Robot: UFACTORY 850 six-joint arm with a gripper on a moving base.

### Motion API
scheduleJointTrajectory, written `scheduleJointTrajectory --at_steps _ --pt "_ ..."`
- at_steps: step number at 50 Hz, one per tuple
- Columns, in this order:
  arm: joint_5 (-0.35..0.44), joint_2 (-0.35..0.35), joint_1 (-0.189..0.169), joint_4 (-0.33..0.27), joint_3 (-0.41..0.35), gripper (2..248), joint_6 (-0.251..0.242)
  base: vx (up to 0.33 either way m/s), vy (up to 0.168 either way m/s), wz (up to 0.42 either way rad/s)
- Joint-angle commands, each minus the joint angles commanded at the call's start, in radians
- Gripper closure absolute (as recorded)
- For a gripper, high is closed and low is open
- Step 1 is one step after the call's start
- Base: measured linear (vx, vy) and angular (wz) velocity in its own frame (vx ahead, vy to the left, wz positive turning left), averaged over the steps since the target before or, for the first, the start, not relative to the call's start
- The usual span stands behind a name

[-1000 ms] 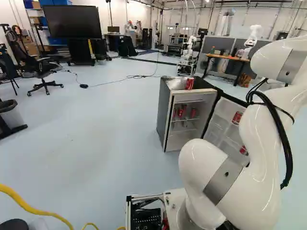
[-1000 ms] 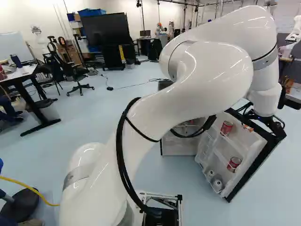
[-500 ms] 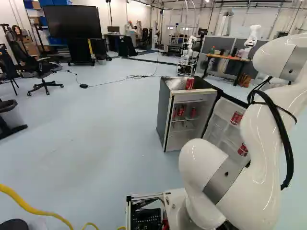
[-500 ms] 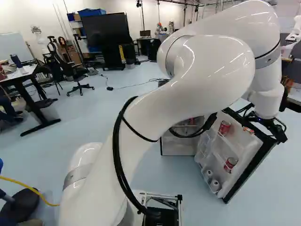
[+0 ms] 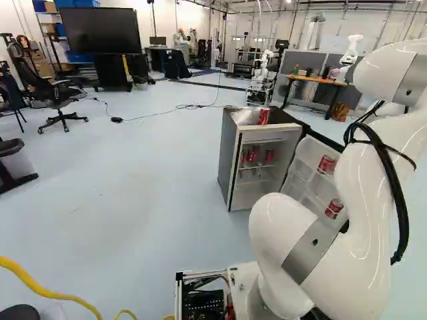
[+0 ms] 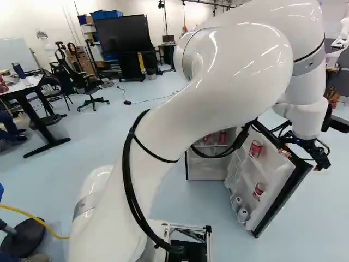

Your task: Grab a drink from the fridge

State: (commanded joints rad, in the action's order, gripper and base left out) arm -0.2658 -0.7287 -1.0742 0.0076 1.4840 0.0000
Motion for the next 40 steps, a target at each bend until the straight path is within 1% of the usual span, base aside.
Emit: scheduleJointTrajectory --at_steps 40 --pt "0.000 0.138 0.004 0.000 -0.203 3 0.000 0.000 0.000 0.000"
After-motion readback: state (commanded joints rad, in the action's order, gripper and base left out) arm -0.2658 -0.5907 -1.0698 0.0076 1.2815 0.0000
